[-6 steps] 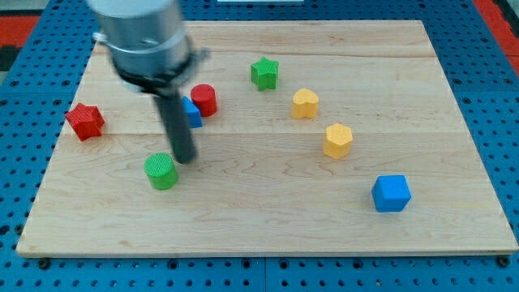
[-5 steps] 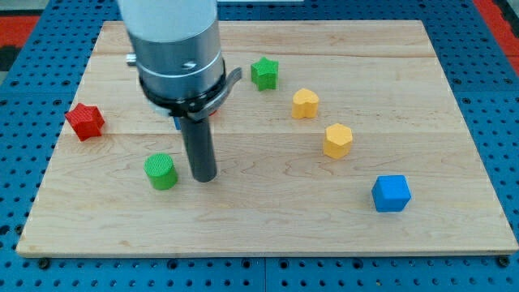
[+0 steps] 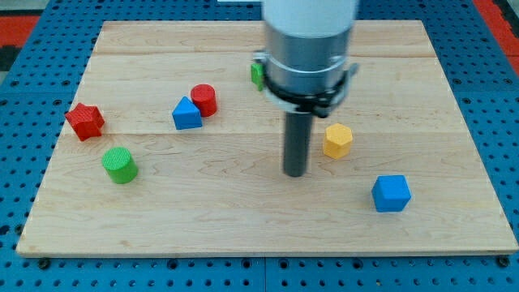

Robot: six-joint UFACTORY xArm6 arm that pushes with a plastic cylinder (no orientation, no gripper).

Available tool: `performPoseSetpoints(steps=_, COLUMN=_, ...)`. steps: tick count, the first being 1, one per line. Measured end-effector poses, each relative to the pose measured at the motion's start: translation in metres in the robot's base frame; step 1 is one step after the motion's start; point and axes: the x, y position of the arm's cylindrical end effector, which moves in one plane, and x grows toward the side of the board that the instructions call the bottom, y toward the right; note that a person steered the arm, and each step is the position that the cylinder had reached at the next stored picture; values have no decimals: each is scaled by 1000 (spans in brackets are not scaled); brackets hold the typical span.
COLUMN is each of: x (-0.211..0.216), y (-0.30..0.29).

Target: Place the arm below the blue triangle

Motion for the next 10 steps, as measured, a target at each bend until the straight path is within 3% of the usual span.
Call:
performPoseSetpoints(steps=2, x=-62, y=-8)
performPoseSetpoints(steps=3, x=-97, y=-50)
performPoseSetpoints(steps=5, x=-89, y=-144)
performPoseSetpoints(steps=7, x=-38, y=-161)
performPoseSetpoints(steps=8, x=-19, y=-134)
performPoseSetpoints(steps=10, x=-30, y=-211)
